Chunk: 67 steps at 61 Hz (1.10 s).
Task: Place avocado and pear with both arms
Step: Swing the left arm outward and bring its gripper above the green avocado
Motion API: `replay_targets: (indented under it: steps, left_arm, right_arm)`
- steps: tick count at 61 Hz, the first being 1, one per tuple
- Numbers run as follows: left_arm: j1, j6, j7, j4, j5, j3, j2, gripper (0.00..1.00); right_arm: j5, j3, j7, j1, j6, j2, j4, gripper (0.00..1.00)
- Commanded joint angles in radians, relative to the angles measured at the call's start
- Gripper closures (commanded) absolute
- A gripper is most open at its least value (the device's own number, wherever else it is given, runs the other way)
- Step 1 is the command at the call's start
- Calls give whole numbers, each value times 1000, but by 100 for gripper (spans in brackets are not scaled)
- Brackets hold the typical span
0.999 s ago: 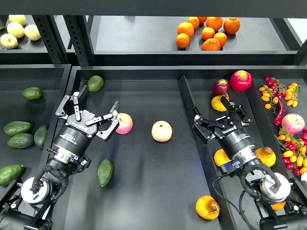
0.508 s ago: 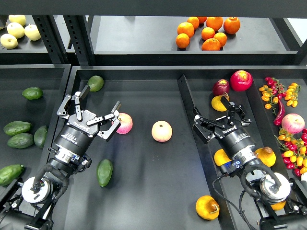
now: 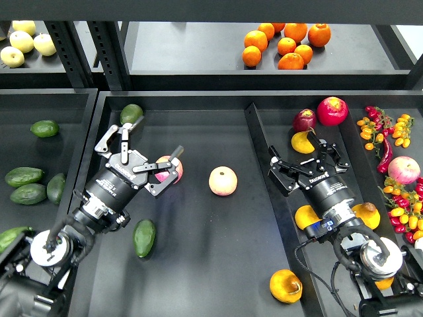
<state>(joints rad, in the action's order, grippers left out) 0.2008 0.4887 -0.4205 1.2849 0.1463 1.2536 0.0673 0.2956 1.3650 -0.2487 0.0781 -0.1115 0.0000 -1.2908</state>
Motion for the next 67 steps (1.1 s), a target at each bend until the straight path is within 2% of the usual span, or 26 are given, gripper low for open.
replay_targets:
  steps: [1, 14, 16, 29, 40, 53, 67]
  left_arm:
    - [58, 0, -68, -4, -42, -28, 97, 1]
    - [198, 0, -68, -41, -79, -218, 293, 1]
    - [265, 0, -68, -45, -88, -302, 339, 1]
    - [503, 0, -68, -114, -96, -572, 519, 1]
    - [706, 0, -68, -131, -134, -792, 560, 1]
    - [933, 0, -68, -130, -209, -1091, 569, 1]
    - [1071, 0, -68, -133, -258, -1309, 514, 1]
  right_arm:
    - [-1, 9, 0, 0, 16, 0, -2, 0]
    - [-3, 20, 0, 6, 38, 0, -4, 0]
    - [-4, 28, 0, 9, 39, 0, -5, 0]
    - [-7, 55, 2, 22, 75, 0, -5, 0]
    - [-9, 57, 2, 32, 87, 0, -2, 0]
    - [-9, 91, 2, 89, 157, 0, 1, 0]
    - [-15, 114, 2, 134, 191, 0, 16, 0]
